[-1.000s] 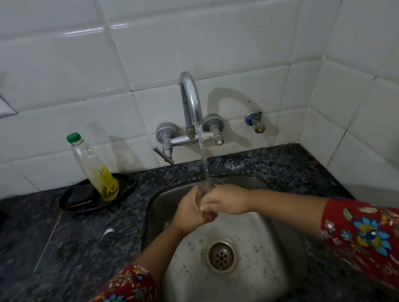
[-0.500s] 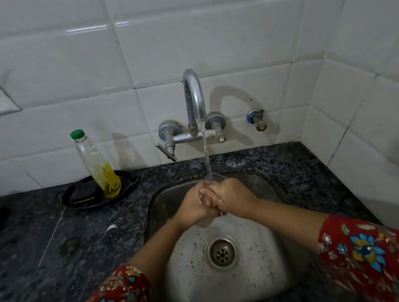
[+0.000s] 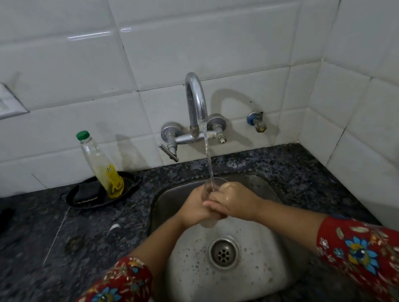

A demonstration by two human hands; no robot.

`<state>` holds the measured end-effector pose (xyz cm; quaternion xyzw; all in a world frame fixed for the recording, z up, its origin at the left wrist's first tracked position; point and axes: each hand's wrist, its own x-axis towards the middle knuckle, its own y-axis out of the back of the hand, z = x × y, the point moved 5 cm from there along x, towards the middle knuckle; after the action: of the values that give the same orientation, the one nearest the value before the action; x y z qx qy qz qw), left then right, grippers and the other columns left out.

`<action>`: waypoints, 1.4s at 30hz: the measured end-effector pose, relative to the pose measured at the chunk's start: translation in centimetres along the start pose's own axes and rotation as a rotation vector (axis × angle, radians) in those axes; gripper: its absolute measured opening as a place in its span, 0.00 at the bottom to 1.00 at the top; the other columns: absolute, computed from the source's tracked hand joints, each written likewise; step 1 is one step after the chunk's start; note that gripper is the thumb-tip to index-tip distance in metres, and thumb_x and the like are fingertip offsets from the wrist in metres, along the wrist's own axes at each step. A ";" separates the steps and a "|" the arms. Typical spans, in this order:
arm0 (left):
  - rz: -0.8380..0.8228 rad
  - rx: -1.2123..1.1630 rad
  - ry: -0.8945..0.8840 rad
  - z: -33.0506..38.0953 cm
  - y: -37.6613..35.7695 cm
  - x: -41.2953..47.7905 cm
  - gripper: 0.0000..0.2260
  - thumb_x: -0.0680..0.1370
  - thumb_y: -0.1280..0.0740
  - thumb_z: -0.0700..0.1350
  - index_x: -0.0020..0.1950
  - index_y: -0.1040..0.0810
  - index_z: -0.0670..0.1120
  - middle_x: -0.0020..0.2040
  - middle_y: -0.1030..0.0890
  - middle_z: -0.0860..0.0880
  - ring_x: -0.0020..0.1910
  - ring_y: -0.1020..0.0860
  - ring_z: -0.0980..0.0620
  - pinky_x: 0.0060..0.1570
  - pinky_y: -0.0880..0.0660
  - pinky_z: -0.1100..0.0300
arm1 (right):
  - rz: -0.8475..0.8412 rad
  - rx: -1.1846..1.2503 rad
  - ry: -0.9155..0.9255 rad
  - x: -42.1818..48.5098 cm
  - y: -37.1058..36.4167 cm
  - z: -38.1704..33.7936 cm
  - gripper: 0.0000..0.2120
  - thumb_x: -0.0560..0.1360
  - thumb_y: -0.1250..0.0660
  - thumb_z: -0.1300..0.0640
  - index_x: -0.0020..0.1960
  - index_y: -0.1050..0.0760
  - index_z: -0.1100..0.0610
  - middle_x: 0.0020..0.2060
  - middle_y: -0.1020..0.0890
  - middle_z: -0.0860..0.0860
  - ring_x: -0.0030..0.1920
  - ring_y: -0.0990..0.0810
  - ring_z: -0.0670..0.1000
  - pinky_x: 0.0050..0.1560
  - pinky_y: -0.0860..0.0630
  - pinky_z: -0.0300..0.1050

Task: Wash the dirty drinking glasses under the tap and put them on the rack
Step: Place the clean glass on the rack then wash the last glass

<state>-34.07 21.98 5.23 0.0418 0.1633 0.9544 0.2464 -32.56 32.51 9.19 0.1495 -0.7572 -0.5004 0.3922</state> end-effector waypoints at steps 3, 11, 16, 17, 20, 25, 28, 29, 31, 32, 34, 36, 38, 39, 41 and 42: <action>0.369 0.283 -0.001 -0.2 -0.1 -0.9 0.11 0.69 0.30 0.53 0.50 0.25 0.57 0.45 0.18 0.56 0.46 0.20 0.59 0.49 0.22 0.58 | -0.205 0.242 -0.336 0.6 -1.6 -0.2 0.20 0.79 0.42 0.46 0.31 0.29 0.51 0.29 0.24 0.50 0.35 0.23 0.52 0.36 0.31 0.45; 0.021 0.254 0.002 -1.6 1.1 -0.1 0.24 0.64 0.21 0.45 0.57 0.23 0.49 0.54 0.18 0.52 0.56 0.20 0.52 0.59 0.24 0.57 | -0.389 -0.013 0.116 -0.3 -0.5 -0.3 0.21 0.80 0.49 0.45 0.42 0.23 0.55 0.38 0.18 0.54 0.38 0.20 0.55 0.40 0.23 0.49; 0.436 0.257 -0.002 -1.2 -0.4 -1.7 0.19 0.62 0.23 0.51 0.49 0.24 0.52 0.44 0.17 0.54 0.45 0.18 0.59 0.44 0.20 0.54 | -0.149 0.071 -0.346 1.1 -1.0 -0.7 0.23 0.80 0.45 0.45 0.38 0.21 0.59 0.38 0.17 0.59 0.41 0.20 0.59 0.43 0.26 0.50; 0.482 0.272 -0.009 -1.1 -0.4 -1.9 0.19 0.62 0.23 0.52 0.50 0.25 0.53 0.44 0.17 0.55 0.45 0.19 0.60 0.44 0.20 0.55 | -0.156 0.152 -0.409 1.2 -1.3 -0.4 0.23 0.80 0.44 0.45 0.37 0.22 0.59 0.38 0.17 0.58 0.41 0.19 0.58 0.46 0.25 0.51; 0.320 0.142 -0.005 -1.5 0.3 -1.4 0.23 0.61 0.21 0.45 0.53 0.23 0.50 0.48 0.17 0.53 0.49 0.18 0.57 0.50 0.20 0.54 | -0.086 0.339 -0.403 0.7 -1.3 0.1 0.21 0.80 0.43 0.48 0.40 0.20 0.60 0.37 0.16 0.57 0.40 0.18 0.55 0.49 0.23 0.53; 0.084 -0.063 0.008 -0.4 -0.2 -1.1 0.19 0.63 0.24 0.30 0.51 0.21 0.39 0.44 0.16 0.53 0.47 0.17 0.56 0.47 0.22 0.61 | 0.043 0.355 -0.312 0.2 -1.5 0.2 0.25 0.78 0.47 0.42 0.40 0.19 0.56 0.34 0.16 0.53 0.36 0.17 0.51 0.44 0.22 0.51; 0.279 0.192 0.133 -0.8 -0.1 -2.6 0.28 0.61 0.24 0.45 0.60 0.26 0.51 0.50 0.17 0.55 0.50 0.18 0.54 0.50 0.20 0.54 | -0.018 0.441 -0.645 0.8 -2.2 0.1 0.27 0.80 0.47 0.44 0.33 0.22 0.56 0.28 0.18 0.51 0.32 0.19 0.50 0.42 0.23 0.46; 0.287 0.347 0.203 -0.7 0.1 -3.1 0.31 0.61 0.25 0.49 0.62 0.29 0.54 0.50 0.17 0.55 0.49 0.18 0.54 0.49 0.20 0.53 | -0.067 0.521 -0.757 0.6 -3.0 0.1 0.26 0.81 0.47 0.45 0.32 0.23 0.57 0.26 0.20 0.50 0.31 0.20 0.50 0.38 0.24 0.44; 0.201 0.702 0.320 -0.4 0.2 -3.8 0.34 0.62 0.26 0.53 0.66 0.33 0.54 0.51 0.18 0.52 0.47 0.19 0.50 0.45 0.21 0.54 | -0.102 0.820 -0.993 -0.2 -4.9 0.4 0.25 0.81 0.47 0.47 0.35 0.23 0.59 0.27 0.21 0.53 0.29 0.22 0.52 0.34 0.26 0.42; 0.134 0.875 0.335 0.0 0.1 -3.9 0.33 0.63 0.26 0.54 0.66 0.33 0.53 0.52 0.19 0.50 0.48 0.19 0.47 0.44 0.23 0.55 | -0.098 0.995 -1.134 -0.9 -6.0 0.4 0.24 0.82 0.47 0.48 0.39 0.23 0.62 0.28 0.21 0.55 0.29 0.23 0.53 0.33 0.26 0.42; -0.024 1.148 0.359 0.6 -0.2 -3.9 0.31 0.65 0.25 0.56 0.63 0.31 0.50 0.54 0.19 0.48 0.50 0.20 0.46 0.44 0.25 0.54 | -0.071 1.289 -1.394 -2.2 -8.0 -0.3 0.21 0.82 0.48 0.52 0.39 0.26 0.62 0.25 0.23 0.55 0.28 0.26 0.53 0.30 0.29 0.42; -0.198 1.339 0.439 0.3 -0.6 -3.9 0.31 0.67 0.25 0.58 0.65 0.30 0.49 0.56 0.20 0.48 0.53 0.20 0.47 0.47 0.25 0.53 | -0.039 1.484 -1.539 -3.3 -9.9 -1.4 0.20 0.81 0.49 0.57 0.32 0.31 0.59 0.18 0.29 0.53 0.25 0.33 0.52 0.29 0.32 0.42; -0.324 1.451 0.504 0.2 -1.0 -4.1 0.32 0.68 0.25 0.57 0.68 0.31 0.48 0.57 0.21 0.48 0.54 0.21 0.47 0.49 0.26 0.54 | -0.055 1.573 -1.606 -4.1 -11.3 -2.5 0.19 0.77 0.50 0.62 0.27 0.37 0.57 0.16 0.33 0.51 0.23 0.37 0.51 0.30 0.34 0.43; -0.365 1.473 0.528 0.2 -1.1 -4.0 0.33 0.68 0.25 0.57 0.69 0.31 0.48 0.58 0.21 0.48 0.55 0.21 0.47 0.49 0.27 0.54 | -0.050 1.618 -1.628 -4.4 -11.9 -2.9 0.20 0.75 0.51 0.63 0.25 0.38 0.56 0.16 0.35 0.51 0.21 0.38 0.50 0.30 0.35 0.43; -0.419 1.399 0.570 0.4 -1.0 -4.0 0.36 0.69 0.26 0.59 0.72 0.34 0.49 0.63 0.23 0.48 0.59 0.23 0.46 0.52 0.27 0.53 | -0.004 1.700 -1.656 -4.6 -12.4 -3.2 0.23 0.76 0.52 0.66 0.23 0.39 0.57 0.15 0.36 0.51 0.16 0.38 0.49 0.25 0.38 0.41; -0.434 1.309 0.594 0.3 -0.8 -4.1 0.37 0.68 0.26 0.60 0.73 0.36 0.50 0.64 0.24 0.48 0.61 0.24 0.46 0.55 0.27 0.52 | 0.027 1.713 -1.673 -4.7 -12.4 -3.0 0.24 0.77 0.52 0.66 0.23 0.37 0.58 0.15 0.34 0.51 0.14 0.36 0.49 0.21 0.37 0.39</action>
<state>-30.05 20.72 5.22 -0.1126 0.7619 0.5632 0.2995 -29.40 27.88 -3.15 -0.0177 -0.8664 0.2285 -0.4436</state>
